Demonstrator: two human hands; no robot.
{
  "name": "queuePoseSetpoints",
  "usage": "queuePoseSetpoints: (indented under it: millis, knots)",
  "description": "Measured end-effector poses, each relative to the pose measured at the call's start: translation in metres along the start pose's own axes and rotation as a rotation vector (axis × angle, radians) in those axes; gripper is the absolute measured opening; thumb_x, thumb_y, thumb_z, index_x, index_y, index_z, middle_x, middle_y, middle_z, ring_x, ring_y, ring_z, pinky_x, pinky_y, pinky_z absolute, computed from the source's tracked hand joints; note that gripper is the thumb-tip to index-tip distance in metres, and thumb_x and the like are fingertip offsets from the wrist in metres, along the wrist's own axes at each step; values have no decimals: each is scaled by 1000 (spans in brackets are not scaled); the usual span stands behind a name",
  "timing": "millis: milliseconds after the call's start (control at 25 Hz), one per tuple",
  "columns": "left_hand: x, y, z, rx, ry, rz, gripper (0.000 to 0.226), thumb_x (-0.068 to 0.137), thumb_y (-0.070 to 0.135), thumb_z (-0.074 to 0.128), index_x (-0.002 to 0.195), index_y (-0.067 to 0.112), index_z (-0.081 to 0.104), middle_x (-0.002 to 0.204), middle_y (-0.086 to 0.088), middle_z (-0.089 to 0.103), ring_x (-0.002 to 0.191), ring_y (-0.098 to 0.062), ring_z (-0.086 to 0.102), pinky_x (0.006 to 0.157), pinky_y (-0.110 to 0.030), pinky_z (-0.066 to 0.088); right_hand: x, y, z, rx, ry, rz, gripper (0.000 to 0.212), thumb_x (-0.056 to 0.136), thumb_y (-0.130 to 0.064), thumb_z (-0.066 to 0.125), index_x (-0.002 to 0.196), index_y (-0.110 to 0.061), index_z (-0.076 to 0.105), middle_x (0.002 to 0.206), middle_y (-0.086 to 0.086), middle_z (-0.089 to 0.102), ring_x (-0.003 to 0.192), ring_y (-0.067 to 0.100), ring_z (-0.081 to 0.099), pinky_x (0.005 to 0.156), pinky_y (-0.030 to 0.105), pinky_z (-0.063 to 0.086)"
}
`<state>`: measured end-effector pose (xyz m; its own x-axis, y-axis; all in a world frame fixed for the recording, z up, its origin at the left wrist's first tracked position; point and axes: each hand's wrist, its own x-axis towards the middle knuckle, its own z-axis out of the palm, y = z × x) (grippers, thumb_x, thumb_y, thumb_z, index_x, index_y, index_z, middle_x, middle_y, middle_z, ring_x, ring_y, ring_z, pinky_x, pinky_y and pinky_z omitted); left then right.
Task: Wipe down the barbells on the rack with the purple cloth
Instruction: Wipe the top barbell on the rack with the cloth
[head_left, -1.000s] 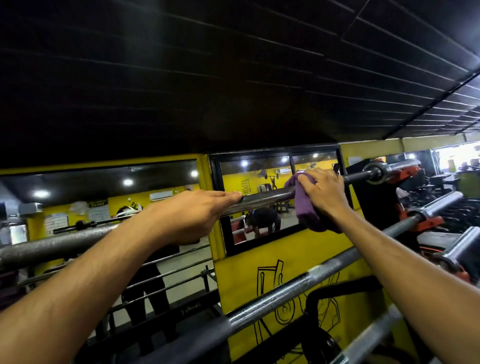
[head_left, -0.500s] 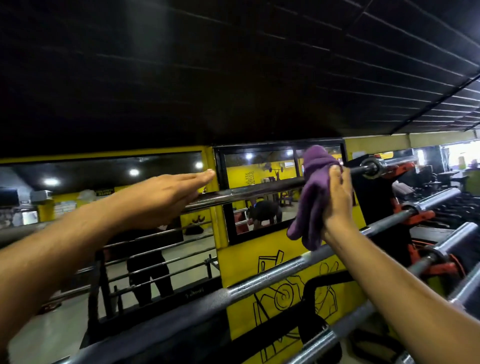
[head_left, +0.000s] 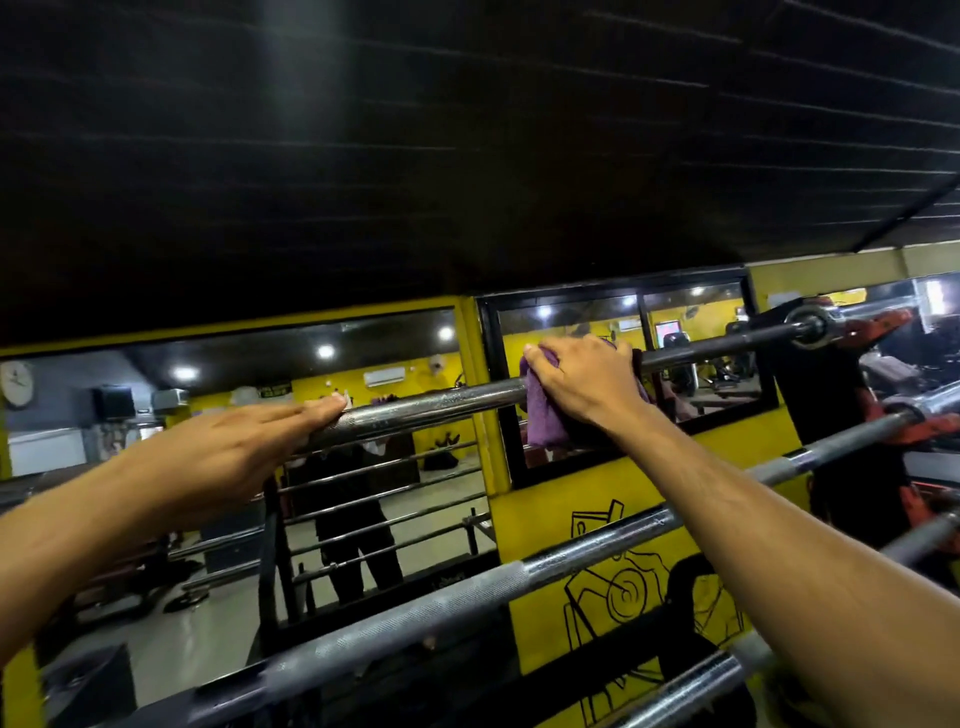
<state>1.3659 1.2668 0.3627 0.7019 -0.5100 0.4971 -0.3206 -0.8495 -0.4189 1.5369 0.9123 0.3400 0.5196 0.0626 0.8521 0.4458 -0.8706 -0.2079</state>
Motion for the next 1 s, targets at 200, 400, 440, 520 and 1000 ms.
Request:
queuePoseSetpoints:
  millis: [200, 400, 440, 520, 1000]
  knots:
    - [1, 0, 6, -7, 68, 0, 53, 91, 60, 11, 142, 71, 3, 146, 27, 30, 121, -2, 41, 98, -29, 41, -28, -60, 16, 82, 45, -189, 40, 99, -59, 27, 113, -34, 56, 116, -9, 62, 114, 20, 51, 107, 61, 25]
    - [0, 3, 8, 29, 148, 30, 54, 96, 62, 16, 149, 55, 24, 140, 26, 35, 113, -13, 61, 86, -33, 50, -25, -14, 6, 13, 35, -316, 54, 96, -61, 21, 126, -30, 54, 124, -4, 61, 116, 22, 53, 102, 50, 34]
    - [1, 3, 10, 51, 183, 52, 54, 97, 54, 21, 149, 46, 31, 138, 23, 40, 109, -16, 65, 83, -33, 50, -20, 7, 0, 27, 36, -220, 56, 96, -60, 21, 125, -29, 56, 126, -2, 61, 119, 24, 53, 104, 51, 33]
    - [3, 5, 8, 65, 206, 53, 54, 97, 47, 24, 149, 40, 37, 137, 17, 49, 107, -18, 66, 83, -30, 48, -14, 23, -2, 68, 35, -34, 51, 99, -58, 26, 121, -28, 60, 126, -2, 62, 123, 25, 51, 108, 54, 27]
    - [4, 2, 6, 80, 177, 104, 64, 101, 60, 12, 148, 32, 44, 131, 6, 65, 101, -18, 69, 78, -19, 41, -31, -18, 16, 160, 153, -193, 40, 100, -57, 31, 116, -32, 57, 119, -7, 62, 115, 19, 51, 107, 56, 29]
